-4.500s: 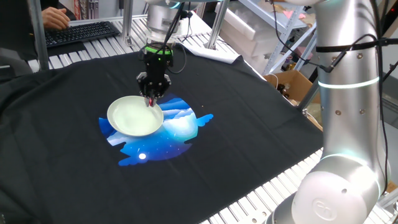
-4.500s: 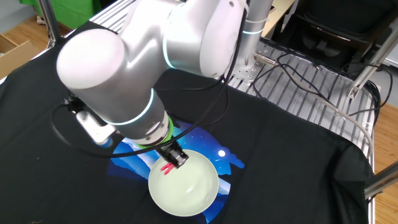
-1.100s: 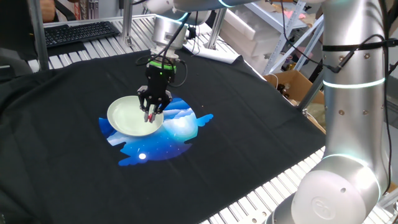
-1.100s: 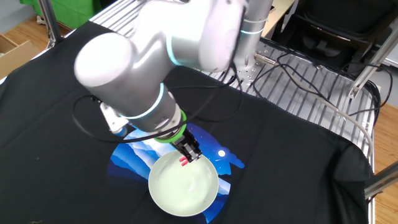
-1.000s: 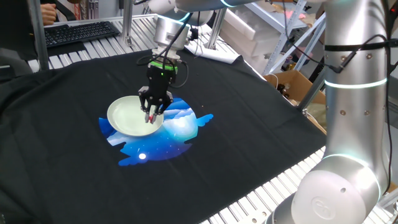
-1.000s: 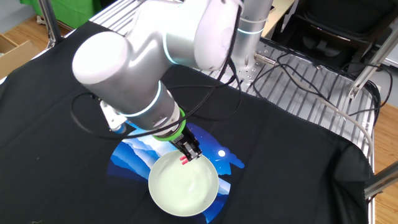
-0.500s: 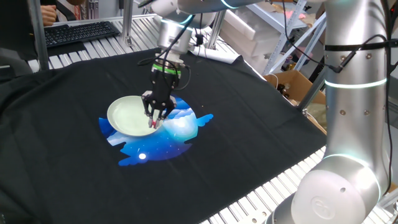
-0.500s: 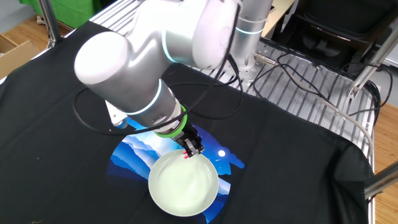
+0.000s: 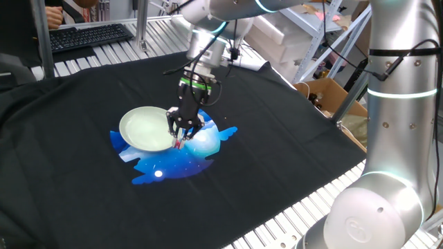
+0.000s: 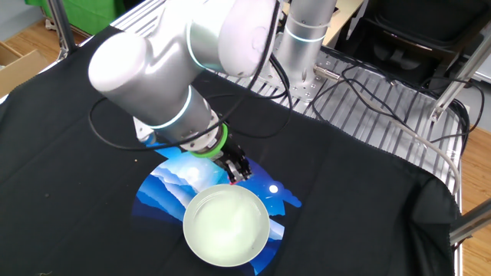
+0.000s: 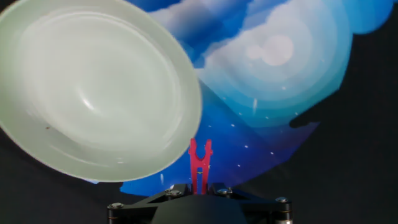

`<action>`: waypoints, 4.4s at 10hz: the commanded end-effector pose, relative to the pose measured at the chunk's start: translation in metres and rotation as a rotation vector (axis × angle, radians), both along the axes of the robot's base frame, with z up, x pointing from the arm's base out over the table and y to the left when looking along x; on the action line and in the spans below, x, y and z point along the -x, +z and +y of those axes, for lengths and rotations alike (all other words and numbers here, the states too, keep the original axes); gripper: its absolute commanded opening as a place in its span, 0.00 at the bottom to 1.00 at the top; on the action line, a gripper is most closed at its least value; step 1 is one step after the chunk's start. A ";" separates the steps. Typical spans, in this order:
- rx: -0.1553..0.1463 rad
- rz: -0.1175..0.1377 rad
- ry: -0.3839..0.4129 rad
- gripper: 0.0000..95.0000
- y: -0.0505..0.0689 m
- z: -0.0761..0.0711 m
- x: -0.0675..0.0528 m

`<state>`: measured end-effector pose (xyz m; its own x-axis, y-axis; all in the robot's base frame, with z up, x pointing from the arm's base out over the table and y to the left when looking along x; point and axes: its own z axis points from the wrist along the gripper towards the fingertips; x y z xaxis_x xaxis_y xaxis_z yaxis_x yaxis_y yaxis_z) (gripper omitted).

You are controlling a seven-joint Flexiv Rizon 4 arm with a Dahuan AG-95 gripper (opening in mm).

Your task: Use a clamp

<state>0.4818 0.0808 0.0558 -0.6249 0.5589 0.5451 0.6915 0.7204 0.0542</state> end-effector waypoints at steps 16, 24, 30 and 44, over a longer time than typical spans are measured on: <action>-0.208 0.093 -0.064 0.00 0.036 0.006 -0.022; -0.256 0.100 -0.030 0.00 0.027 0.005 -0.030; -0.244 0.118 -0.033 0.00 0.016 0.003 -0.029; -0.249 0.122 -0.042 0.00 0.006 -0.007 -0.013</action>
<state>0.4943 0.0733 0.0610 -0.5258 0.4180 0.7408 0.7327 0.6650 0.1449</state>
